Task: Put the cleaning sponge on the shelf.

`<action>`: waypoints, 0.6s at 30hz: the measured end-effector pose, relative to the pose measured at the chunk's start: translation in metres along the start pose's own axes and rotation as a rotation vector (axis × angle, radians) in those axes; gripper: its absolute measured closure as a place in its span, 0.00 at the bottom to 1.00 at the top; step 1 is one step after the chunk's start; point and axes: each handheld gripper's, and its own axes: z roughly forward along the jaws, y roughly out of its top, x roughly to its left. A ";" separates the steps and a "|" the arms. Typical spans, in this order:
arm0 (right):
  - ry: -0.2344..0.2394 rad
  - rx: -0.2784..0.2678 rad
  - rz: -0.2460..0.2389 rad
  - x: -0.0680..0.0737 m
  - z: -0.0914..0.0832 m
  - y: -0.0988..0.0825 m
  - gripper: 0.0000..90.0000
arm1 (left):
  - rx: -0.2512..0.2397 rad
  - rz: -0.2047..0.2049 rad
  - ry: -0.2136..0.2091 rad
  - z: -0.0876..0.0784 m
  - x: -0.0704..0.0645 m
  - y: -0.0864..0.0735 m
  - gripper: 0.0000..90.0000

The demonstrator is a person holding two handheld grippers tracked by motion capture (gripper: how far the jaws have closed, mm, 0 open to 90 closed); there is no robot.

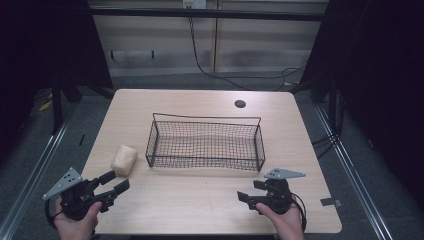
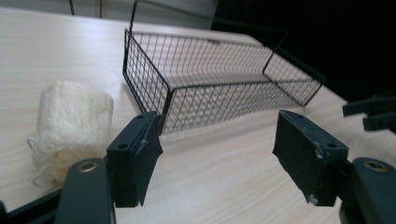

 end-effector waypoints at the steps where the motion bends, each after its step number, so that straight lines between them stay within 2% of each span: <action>1: 0.000 0.000 0.000 0.000 0.000 0.000 0.25 | 0.009 0.002 -0.002 0.001 0.000 0.000 0.35; 3: 0.002 0.001 0.001 0.000 0.000 0.000 0.25 | 0.035 0.004 0.006 0.002 0.001 0.000 0.35; 7: 0.000 0.003 0.003 0.001 0.000 0.000 0.25 | 0.041 0.022 0.015 0.000 0.000 0.001 0.35; 8: -0.003 0.002 -0.002 0.001 0.000 0.000 0.25 | 0.054 0.037 0.020 0.001 -0.001 0.001 0.34; 11: -0.003 0.002 -0.002 0.001 0.000 0.000 0.25 | 0.081 0.040 0.030 0.003 -0.003 0.000 0.35; 13: -0.001 0.002 -0.004 0.001 0.000 0.000 0.25 | 0.104 0.047 0.058 0.005 -0.003 0.002 0.35; 14: 0.003 0.004 -0.007 0.001 0.000 0.000 0.25 | 0.099 0.043 0.076 0.006 -0.003 0.002 0.35; 18: 0.010 0.003 -0.011 0.002 0.000 0.000 0.25 | 0.146 0.045 0.107 0.012 0.005 0.007 0.36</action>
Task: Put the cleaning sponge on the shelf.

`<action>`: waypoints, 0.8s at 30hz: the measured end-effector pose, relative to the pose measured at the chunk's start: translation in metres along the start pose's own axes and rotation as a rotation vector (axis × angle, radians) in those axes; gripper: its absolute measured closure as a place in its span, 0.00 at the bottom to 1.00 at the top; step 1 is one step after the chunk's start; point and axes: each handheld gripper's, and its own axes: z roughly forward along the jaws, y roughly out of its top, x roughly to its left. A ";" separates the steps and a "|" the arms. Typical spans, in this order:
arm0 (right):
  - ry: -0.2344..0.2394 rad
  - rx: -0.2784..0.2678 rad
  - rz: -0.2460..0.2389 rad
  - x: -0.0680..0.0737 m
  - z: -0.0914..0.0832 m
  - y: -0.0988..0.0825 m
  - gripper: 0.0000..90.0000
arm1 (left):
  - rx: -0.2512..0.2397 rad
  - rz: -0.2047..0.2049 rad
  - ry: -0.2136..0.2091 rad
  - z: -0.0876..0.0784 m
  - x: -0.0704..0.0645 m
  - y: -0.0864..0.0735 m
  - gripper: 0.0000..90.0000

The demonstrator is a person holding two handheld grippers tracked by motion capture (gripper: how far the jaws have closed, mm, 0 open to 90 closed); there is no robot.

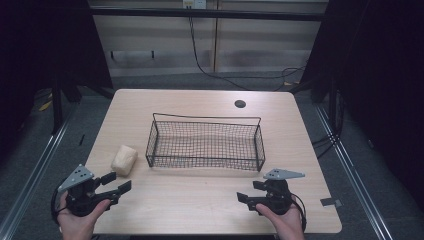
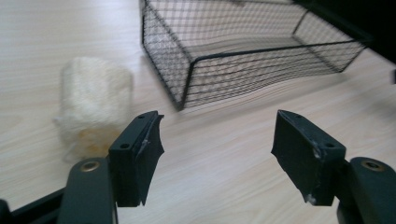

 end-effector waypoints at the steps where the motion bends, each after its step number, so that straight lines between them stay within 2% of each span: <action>1: -0.001 0.002 0.000 0.000 0.000 0.000 0.25 | 0.007 0.002 -0.001 0.001 0.003 0.002 0.36; 2: 0.001 0.003 -0.001 0.000 0.000 0.000 0.25 | 0.029 -0.008 0.023 0.002 0.007 0.005 0.36; 4: 0.006 0.008 -0.005 0.001 0.001 0.000 0.25 | 0.041 -0.030 0.040 0.004 0.013 0.009 0.31; 5: 0.009 0.011 -0.001 0.001 0.001 0.000 0.25 | 0.060 -0.022 0.039 0.004 0.016 0.011 0.30; 8: 0.012 0.011 -0.003 0.001 0.003 0.001 0.25 | 0.106 -0.033 0.022 0.009 0.021 0.016 0.29; 10: 0.013 0.014 -0.005 0.001 0.003 0.001 0.25 | 0.133 -0.030 0.030 0.011 0.022 0.019 0.29; 13: 0.019 0.018 -0.002 0.001 0.004 0.001 0.25 | 0.157 -0.033 0.009 0.014 0.024 0.028 0.32; 15: 0.019 0.021 -0.002 0.001 0.004 0.002 0.25 | 0.193 -0.052 0.004 0.017 0.026 0.035 0.32; 16: 0.020 0.020 -0.003 0.002 0.004 0.002 0.25 | 0.203 -0.043 0.005 0.019 0.027 0.038 0.32; 19: 0.023 0.020 -0.010 0.001 0.005 0.002 0.25 | 0.243 -0.074 -0.023 0.024 0.032 0.046 0.32; 22: 0.022 0.024 -0.009 0.001 0.006 0.002 0.25 | 0.280 -0.059 -0.021 0.028 0.035 0.052 0.30; 24: 0.023 0.023 -0.007 0.001 0.006 0.002 0.25 | 0.289 -0.072 -0.036 0.030 0.039 0.055 0.29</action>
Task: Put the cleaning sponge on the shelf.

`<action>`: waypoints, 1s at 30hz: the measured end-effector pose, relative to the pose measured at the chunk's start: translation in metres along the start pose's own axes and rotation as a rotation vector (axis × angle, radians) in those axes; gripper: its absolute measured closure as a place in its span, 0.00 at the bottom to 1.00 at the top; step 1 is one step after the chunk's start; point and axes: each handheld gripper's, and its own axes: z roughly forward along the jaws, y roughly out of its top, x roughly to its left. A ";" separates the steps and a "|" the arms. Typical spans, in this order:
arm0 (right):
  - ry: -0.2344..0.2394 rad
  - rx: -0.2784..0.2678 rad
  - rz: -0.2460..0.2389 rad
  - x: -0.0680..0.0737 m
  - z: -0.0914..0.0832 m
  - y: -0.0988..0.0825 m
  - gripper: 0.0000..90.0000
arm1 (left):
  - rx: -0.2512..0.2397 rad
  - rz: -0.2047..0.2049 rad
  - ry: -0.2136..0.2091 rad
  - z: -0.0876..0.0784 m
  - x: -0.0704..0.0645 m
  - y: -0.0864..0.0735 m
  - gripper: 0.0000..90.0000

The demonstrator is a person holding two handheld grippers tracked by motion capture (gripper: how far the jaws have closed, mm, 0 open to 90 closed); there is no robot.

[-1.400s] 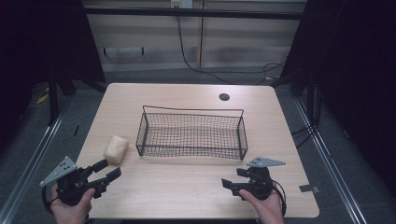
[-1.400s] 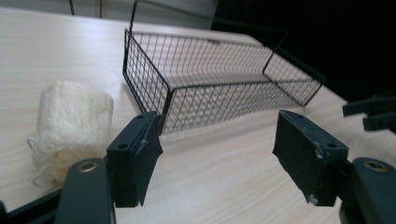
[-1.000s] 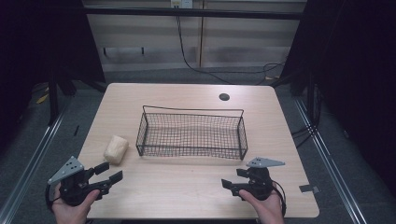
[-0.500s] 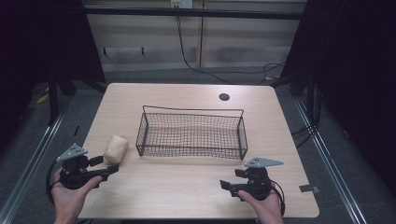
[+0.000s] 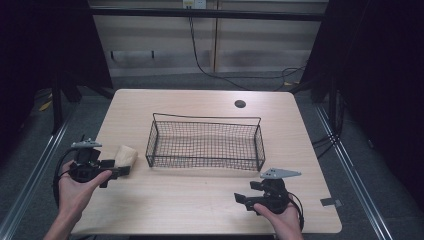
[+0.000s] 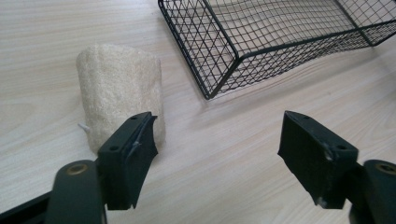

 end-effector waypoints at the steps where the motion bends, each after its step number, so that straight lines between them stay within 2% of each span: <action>1: 0.003 0.000 0.003 0.000 0.000 0.000 0.25 | 0.001 -0.008 -0.011 0.001 0.002 0.002 0.27; 3: 0.003 0.001 0.001 0.000 0.000 0.000 0.25 | 0.003 -0.014 0.005 0.001 0.006 0.005 0.25; 4: 0.004 0.002 0.002 0.000 0.000 0.000 0.25 | 0.024 -0.007 0.021 0.002 0.008 0.007 0.26; 8: 0.004 0.003 0.003 0.000 0.000 0.000 0.25 | 0.054 -0.012 0.020 0.001 0.015 0.016 0.31; 10: 0.006 0.006 0.004 0.000 0.000 0.000 0.25 | 0.086 -0.009 0.024 0.002 0.018 0.022 0.30; 11: 0.006 0.003 0.003 0.000 0.001 0.000 0.25 | 0.083 -0.011 0.020 0.002 0.019 0.024 0.29; 13: 0.006 0.004 0.002 0.000 0.001 0.000 0.25 | 0.100 0.005 0.053 0.002 0.022 0.029 0.28; 14: 0.006 0.003 0.000 0.000 0.001 0.000 0.25 | 0.102 -0.001 0.054 0.004 0.022 0.030 0.26; 15: 0.006 0.003 0.000 0.000 0.001 0.000 0.25 | 0.119 -0.003 0.033 0.005 0.025 0.031 0.26; 19: 0.006 0.005 0.001 0.000 0.001 0.000 0.25 | 0.157 -0.035 0.028 0.012 0.032 0.036 0.24; 20: 0.006 0.006 0.003 0.000 0.001 0.000 0.25 | 0.165 -0.027 0.030 0.012 0.034 0.038 0.24; 21: 0.007 0.007 0.003 0.000 0.001 0.000 0.25 | 0.175 -0.040 0.028 0.014 0.036 0.039 0.24; 23: 0.007 0.007 0.000 0.000 0.002 0.000 0.25 | 0.189 -0.042 0.030 0.017 0.038 0.041 0.25; 24: 0.008 0.007 0.000 0.000 0.002 0.000 0.25 | 0.214 -0.038 0.021 0.019 0.040 0.042 0.26; 28: 0.010 0.011 0.003 0.001 0.002 0.000 0.25 | 0.235 -0.054 0.042 0.023 0.043 0.045 0.25; 29: 0.010 0.011 0.003 0.001 0.002 0.000 0.25 | 0.241 -0.055 0.047 0.025 0.046 0.046 0.20; 30: 0.010 0.011 0.003 0.001 0.002 0.000 0.25 | 0.244 -0.069 0.049 0.026 0.047 0.046 0.20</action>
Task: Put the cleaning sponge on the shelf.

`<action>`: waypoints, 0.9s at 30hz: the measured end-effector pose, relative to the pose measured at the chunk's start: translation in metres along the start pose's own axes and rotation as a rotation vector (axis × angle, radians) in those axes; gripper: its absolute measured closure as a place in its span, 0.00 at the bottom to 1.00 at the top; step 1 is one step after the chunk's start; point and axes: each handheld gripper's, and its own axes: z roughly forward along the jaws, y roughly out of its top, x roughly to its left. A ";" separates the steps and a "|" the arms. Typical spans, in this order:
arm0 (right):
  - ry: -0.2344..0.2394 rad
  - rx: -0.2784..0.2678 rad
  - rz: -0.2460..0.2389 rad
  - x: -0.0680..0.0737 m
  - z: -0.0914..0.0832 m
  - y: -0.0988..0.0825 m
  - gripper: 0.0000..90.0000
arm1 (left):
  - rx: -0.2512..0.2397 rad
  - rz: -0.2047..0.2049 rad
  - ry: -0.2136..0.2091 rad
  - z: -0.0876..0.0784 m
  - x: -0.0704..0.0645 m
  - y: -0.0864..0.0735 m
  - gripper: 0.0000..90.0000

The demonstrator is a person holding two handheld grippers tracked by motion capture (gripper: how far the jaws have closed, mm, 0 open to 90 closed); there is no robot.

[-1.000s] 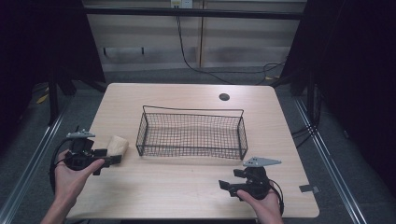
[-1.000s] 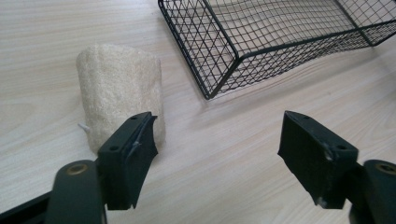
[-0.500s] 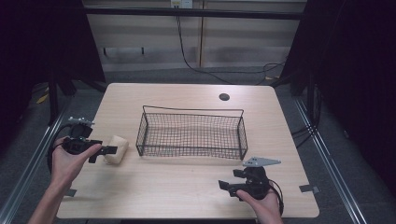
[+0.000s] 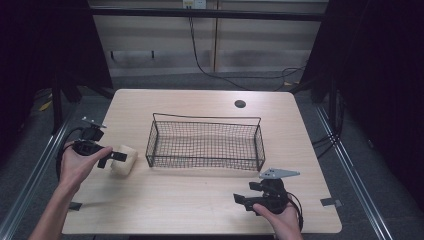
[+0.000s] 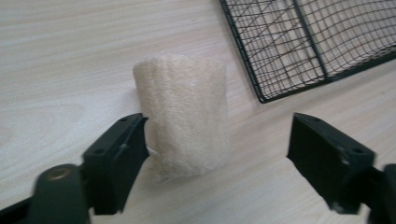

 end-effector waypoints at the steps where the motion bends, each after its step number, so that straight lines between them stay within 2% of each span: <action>1: -0.001 -0.001 0.000 0.000 0.000 0.000 0.25 | 0.011 0.000 0.000 0.001 0.002 0.001 0.21; 3: -0.001 -0.001 0.000 0.000 0.000 0.000 0.25 | 0.021 -0.017 -0.010 0.004 0.004 0.001 0.22; 5: 0.001 0.000 0.000 0.000 0.000 0.000 0.25 | 0.049 -0.010 0.001 0.008 0.004 0.001 0.21; 7: 0.001 0.001 0.001 0.000 0.000 0.000 0.25 | 0.075 -0.003 -0.010 0.012 0.006 0.001 0.21; 13: 0.002 0.004 0.001 0.000 0.000 0.000 0.25 | 0.082 -0.031 -0.001 0.020 0.008 0.003 0.21; 17: 0.001 0.006 0.002 0.000 0.000 0.000 0.25 | 0.124 -0.008 0.005 0.025 0.009 0.002 0.21; 20: 0.003 0.008 -0.003 0.000 0.001 0.000 0.25 | 0.124 -0.034 0.018 0.031 0.011 0.000 0.21; 22: 0.003 0.007 -0.006 0.001 0.001 0.000 0.25 | 0.139 -0.027 0.025 0.034 0.012 0.000 0.21; 23: 0.003 0.008 -0.004 0.001 0.001 0.000 0.25 | 0.136 -0.039 0.028 0.036 0.011 0.000 0.21; 25: 0.003 0.008 -0.002 0.000 0.001 0.000 0.25 | 0.156 -0.025 0.033 0.040 0.010 0.000 0.22; 27: 0.003 0.009 -0.002 0.000 0.001 0.000 0.25 | 0.157 -0.024 0.036 0.042 0.009 0.001 0.24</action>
